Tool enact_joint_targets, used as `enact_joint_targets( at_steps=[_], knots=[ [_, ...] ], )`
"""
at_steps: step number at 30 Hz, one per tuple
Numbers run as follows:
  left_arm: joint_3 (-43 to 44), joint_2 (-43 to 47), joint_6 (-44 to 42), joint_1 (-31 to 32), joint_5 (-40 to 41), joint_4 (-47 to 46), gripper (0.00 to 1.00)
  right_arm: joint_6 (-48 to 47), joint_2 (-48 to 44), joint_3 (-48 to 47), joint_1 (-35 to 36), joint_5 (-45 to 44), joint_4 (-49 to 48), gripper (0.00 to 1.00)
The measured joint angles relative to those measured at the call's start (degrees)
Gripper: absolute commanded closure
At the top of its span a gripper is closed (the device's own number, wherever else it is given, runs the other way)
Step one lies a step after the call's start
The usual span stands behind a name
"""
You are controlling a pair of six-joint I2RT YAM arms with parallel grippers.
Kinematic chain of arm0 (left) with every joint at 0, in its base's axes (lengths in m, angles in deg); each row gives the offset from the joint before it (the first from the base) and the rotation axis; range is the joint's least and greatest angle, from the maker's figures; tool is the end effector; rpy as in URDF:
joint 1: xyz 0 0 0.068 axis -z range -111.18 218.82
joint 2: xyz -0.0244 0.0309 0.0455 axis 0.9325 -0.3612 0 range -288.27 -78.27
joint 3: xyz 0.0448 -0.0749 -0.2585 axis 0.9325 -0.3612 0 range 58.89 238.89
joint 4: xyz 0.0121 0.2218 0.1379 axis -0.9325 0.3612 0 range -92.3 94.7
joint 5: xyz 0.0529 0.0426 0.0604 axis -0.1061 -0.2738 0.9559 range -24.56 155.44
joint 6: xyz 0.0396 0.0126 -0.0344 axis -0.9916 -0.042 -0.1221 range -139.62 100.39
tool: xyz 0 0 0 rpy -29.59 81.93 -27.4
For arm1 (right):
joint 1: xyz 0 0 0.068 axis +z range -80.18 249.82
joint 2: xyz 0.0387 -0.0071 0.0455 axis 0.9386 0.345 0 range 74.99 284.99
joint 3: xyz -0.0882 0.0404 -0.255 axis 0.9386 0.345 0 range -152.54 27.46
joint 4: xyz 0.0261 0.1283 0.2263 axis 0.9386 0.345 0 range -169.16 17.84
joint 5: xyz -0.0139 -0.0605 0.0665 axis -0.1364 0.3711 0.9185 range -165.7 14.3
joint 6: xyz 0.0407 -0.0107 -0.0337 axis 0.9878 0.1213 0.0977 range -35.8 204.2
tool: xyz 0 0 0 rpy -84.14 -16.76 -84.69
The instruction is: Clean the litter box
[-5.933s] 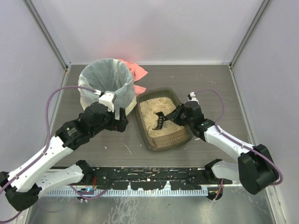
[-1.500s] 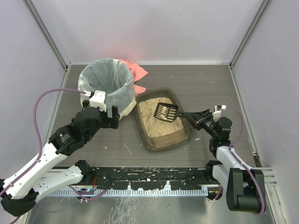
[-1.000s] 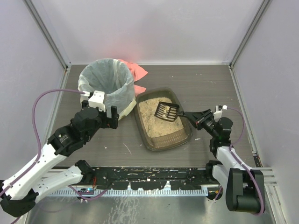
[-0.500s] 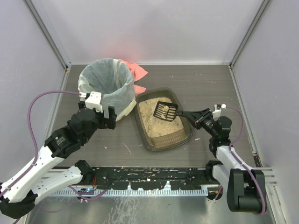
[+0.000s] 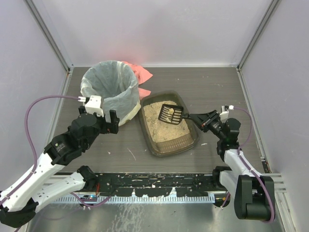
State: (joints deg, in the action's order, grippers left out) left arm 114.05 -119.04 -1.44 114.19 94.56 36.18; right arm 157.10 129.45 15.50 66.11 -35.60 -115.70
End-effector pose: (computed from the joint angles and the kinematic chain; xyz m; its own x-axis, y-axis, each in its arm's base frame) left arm 0.1095 -0.0863 0.3619 -0.3691 -0.0141 -0.9293 0.2044 0.9742 -0.0959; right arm 0.1895 0.0106 0.1966 -0.5941 0.7712 -0.2286 -0.0743 0.2303 0.9703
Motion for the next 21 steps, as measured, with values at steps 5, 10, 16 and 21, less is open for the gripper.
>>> enact_joint_targets(
  at_steps=[5, 10, 16, 21],
  knots=[
    [-0.76, 0.68, 0.79, 0.00, 0.11, 0.26, 0.02, -0.31, 1.05, -0.92, 0.09, 0.90, 0.28, 0.99],
    [-1.03, 1.11, 1.11, 0.00, 0.24, 0.94, 0.02, -0.42, 1.20, -1.18, 0.26, 0.44, 0.87, 1.00],
    [-1.42, 2.19, 2.16, 0.00, 0.87, 1.68, 0.02, -0.42, 0.76, -1.70, -1.20, 0.85, 2.10, 0.99],
    [-1.84, 4.15, 3.17, 0.00, 3.52, 2.56, 0.02, -0.44, 0.11, -6.05, -1.36, -0.13, 6.62, 1.00]
  ],
)
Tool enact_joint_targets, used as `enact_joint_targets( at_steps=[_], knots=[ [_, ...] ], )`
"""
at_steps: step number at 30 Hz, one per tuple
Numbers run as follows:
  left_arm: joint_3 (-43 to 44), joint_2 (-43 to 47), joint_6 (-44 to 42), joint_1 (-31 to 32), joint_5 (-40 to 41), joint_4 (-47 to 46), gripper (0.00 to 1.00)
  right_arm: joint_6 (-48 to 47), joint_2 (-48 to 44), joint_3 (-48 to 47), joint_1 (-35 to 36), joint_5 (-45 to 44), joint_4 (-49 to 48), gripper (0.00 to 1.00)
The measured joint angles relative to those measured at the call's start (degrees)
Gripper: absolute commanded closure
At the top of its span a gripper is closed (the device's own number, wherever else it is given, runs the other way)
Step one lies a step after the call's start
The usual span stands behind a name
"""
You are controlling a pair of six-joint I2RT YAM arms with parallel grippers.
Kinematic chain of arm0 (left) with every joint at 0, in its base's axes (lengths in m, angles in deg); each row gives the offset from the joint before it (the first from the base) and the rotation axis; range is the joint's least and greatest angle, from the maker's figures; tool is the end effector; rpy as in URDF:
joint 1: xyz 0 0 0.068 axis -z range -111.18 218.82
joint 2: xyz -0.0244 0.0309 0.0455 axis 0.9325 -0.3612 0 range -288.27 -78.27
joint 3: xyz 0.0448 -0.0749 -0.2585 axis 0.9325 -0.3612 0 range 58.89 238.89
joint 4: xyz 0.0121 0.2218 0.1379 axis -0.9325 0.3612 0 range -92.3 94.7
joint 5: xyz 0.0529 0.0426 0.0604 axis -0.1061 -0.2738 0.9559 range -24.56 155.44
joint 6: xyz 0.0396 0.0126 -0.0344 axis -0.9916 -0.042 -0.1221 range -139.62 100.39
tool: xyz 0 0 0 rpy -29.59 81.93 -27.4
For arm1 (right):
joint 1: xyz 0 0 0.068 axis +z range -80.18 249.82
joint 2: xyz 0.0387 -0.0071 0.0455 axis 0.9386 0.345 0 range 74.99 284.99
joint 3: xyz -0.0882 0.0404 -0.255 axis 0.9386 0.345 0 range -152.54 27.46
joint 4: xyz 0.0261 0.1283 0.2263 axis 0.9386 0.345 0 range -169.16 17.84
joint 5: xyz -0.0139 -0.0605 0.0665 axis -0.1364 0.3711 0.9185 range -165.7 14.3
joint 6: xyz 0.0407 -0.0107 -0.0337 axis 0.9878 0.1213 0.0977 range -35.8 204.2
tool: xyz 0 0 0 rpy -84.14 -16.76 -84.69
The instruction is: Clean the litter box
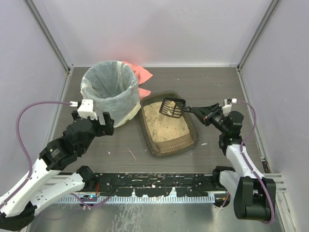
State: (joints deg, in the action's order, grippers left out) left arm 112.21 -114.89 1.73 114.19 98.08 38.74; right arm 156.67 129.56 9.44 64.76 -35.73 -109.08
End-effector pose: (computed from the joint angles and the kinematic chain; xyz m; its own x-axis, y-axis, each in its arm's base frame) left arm 0.0981 -0.0720 0.3559 -0.3622 -0.0694 -0.9295 0.1309 0.9836 -0.1245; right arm 0.2014 0.0050 0.2193 -0.5762 0.7847 -0.2285 -0.0614 0.2372 0.9695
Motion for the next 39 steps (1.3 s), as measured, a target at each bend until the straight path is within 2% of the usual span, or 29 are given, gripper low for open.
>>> enact_joint_targets(
  at_steps=[9, 19, 29, 39],
  knots=[
    [-0.44, 3.02, 2.25, -0.02, 3.89, 0.74, 0.02, -2.67, -0.66, -14.01, 1.53, -4.39, 6.82, 0.99],
    [-0.76, 3.80, 2.45, -0.02, 4.44, 2.47, 0.02, 3.63, 2.82, -2.16, 2.38, -3.37, -3.96, 0.99],
    [-0.76, 3.76, 2.45, -0.02, 4.63, 2.54, 0.02, 2.93, 3.17, -1.07, 5.25, -3.13, -6.23, 1.00],
    [-0.87, 2.47, 2.43, -0.02, 4.55, 2.40, 0.02, 3.23, 4.48, 1.44, 3.56, -1.95, -8.37, 0.99]
  ],
)
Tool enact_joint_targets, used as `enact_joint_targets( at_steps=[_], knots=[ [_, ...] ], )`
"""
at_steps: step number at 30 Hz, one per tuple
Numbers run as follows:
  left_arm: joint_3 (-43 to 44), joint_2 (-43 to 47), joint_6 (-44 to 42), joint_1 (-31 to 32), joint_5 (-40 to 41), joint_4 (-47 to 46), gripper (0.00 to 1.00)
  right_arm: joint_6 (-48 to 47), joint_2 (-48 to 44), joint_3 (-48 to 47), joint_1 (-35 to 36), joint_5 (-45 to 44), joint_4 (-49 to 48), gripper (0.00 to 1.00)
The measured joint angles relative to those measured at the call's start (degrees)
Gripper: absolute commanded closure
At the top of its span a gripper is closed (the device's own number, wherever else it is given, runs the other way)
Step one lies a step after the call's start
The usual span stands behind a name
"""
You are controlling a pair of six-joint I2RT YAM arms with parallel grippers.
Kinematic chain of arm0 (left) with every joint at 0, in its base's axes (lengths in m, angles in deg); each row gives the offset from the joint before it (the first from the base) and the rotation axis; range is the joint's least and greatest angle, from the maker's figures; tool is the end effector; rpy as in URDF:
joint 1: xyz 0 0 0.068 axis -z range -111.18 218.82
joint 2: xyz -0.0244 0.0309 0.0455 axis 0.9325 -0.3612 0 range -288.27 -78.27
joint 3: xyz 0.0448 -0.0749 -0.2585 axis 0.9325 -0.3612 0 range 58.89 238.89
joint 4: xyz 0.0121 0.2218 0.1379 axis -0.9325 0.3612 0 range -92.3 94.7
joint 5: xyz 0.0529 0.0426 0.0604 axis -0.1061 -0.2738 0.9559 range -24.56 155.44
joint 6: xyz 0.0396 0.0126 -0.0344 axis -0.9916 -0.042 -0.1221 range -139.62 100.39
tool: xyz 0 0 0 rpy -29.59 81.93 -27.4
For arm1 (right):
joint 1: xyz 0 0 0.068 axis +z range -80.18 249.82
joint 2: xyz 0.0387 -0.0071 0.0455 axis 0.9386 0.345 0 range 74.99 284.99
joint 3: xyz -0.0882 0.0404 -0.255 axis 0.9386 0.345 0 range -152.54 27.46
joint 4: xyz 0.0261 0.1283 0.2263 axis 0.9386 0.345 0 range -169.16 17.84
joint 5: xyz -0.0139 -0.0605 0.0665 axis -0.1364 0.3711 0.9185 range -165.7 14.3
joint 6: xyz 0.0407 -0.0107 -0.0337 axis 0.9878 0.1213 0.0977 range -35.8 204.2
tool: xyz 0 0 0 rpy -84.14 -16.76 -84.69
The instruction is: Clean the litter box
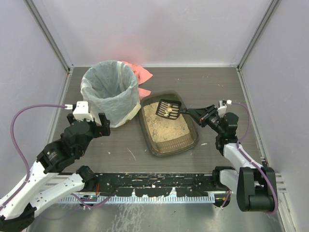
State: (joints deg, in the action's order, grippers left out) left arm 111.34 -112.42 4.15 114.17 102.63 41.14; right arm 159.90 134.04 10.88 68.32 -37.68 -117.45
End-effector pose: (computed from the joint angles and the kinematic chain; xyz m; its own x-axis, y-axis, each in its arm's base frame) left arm 0.0911 -0.0616 0.3520 -0.3467 -0.1059 -0.9320 0.0461 0.9905 -0.1297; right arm 0.2078 0.0164 0.2113 -0.5930 0.7792 -0.2029 -0.0759 0.1967 0.9775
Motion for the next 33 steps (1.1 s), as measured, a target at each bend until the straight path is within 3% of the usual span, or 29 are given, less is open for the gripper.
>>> enact_joint_targets(
  at_steps=[25, 33],
  knots=[
    [-0.09, -0.11, -0.17, -0.02, -0.09, -0.20, 0.02, 0.15, 1.44, 0.26, 2.29, 1.05, -0.66, 0.99],
    [-0.09, -0.11, -0.13, -0.02, -0.15, -0.15, 0.02, -2.58, -0.57, -6.84, 4.68, -2.25, 9.03, 0.99]
  ],
)
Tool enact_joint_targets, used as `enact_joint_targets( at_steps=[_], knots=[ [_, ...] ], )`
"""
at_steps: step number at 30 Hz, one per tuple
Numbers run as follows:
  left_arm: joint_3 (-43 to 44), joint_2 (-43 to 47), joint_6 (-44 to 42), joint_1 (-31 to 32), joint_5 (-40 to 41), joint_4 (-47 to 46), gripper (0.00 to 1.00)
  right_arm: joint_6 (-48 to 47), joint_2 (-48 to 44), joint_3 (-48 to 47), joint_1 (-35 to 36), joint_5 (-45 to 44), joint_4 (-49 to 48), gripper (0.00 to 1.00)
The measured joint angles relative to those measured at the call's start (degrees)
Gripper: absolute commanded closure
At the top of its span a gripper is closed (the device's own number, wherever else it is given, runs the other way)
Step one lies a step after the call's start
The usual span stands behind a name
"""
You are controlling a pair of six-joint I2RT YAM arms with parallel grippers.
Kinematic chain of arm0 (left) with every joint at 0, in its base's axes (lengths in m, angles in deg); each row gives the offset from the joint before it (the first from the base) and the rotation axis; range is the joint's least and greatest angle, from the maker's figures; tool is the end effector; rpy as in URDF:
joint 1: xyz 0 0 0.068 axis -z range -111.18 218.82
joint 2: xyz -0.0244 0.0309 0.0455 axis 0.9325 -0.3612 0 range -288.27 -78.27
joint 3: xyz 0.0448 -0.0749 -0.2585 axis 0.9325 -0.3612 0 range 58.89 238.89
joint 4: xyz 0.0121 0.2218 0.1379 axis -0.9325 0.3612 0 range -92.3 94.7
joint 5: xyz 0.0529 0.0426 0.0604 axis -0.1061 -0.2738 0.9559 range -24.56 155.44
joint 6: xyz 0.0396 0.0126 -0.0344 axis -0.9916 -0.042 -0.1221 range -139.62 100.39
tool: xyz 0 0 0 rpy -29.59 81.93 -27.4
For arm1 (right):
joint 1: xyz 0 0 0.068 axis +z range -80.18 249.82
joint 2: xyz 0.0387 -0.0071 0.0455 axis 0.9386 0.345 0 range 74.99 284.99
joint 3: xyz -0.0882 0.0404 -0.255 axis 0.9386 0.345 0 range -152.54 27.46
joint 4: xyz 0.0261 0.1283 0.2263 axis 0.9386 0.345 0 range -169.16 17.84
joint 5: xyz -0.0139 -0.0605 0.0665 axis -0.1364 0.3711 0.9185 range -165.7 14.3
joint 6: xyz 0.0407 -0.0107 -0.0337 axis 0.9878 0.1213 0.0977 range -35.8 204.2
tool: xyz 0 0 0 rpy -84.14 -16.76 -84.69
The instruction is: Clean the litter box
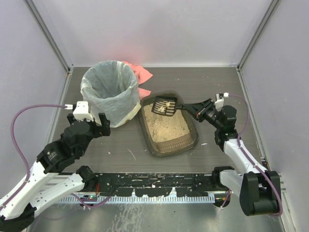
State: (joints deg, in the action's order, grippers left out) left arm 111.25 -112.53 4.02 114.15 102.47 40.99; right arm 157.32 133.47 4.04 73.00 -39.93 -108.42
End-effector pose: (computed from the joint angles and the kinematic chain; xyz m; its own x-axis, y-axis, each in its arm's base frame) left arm 0.0916 -0.0622 0.3516 -0.3482 -0.1031 -0.9317 0.0489 0.9906 -0.1278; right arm 0.2179 0.0328 0.2366 -0.6279 0.7428 -0.2324 -0.0851 0.2313 0.9692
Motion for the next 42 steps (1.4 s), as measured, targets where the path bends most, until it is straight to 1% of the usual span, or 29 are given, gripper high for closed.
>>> enact_joint_targets(
  at_steps=[5, 9, 16, 25, 29, 35, 38, 42],
  knots=[
    [-0.02, 0.00, 0.63, 0.00, 0.00, -0.02, 0.02, -1.51, -0.83, -7.87, 1.38, -3.08, 4.94, 1.00],
    [-0.48, 0.00, 1.51, 0.00, -0.09, -0.17, 0.02, -2.34, 1.92, -16.00, 4.00, -5.79, 7.32, 0.99],
    [-2.12, -0.90, 3.89, 0.00, -1.81, -0.44, 0.02, -4.31, 14.56, -33.35, 11.34, -10.01, 10.03, 0.99],
    [-4.63, -1.14, 7.23, 0.00, -5.51, -1.49, 0.02, -10.47, 33.51, -57.40, 22.14, -14.08, 12.74, 0.99],
    [-4.66, -1.09, 8.52, 0.00, -6.51, -1.42, 0.02, -15.74, 41.79, -67.71, 25.03, -13.60, 15.58, 0.99],
    [-4.66, -1.09, 9.57, 0.00, -7.04, -0.92, 0.02, -28.09, 52.85, -81.50, 26.51, -9.70, 19.04, 0.99],
    [-4.33, -1.77, 9.49, 0.00, -6.86, 0.44, 0.02, -34.84, 55.71, -85.02, 26.69, -7.04, 20.63, 0.99],
    [-2.03, -3.93, 8.85, 0.00, -5.75, 2.86, 0.02, -46.47, 56.15, -86.14, 27.12, -4.92, 22.86, 0.99]
  ],
)
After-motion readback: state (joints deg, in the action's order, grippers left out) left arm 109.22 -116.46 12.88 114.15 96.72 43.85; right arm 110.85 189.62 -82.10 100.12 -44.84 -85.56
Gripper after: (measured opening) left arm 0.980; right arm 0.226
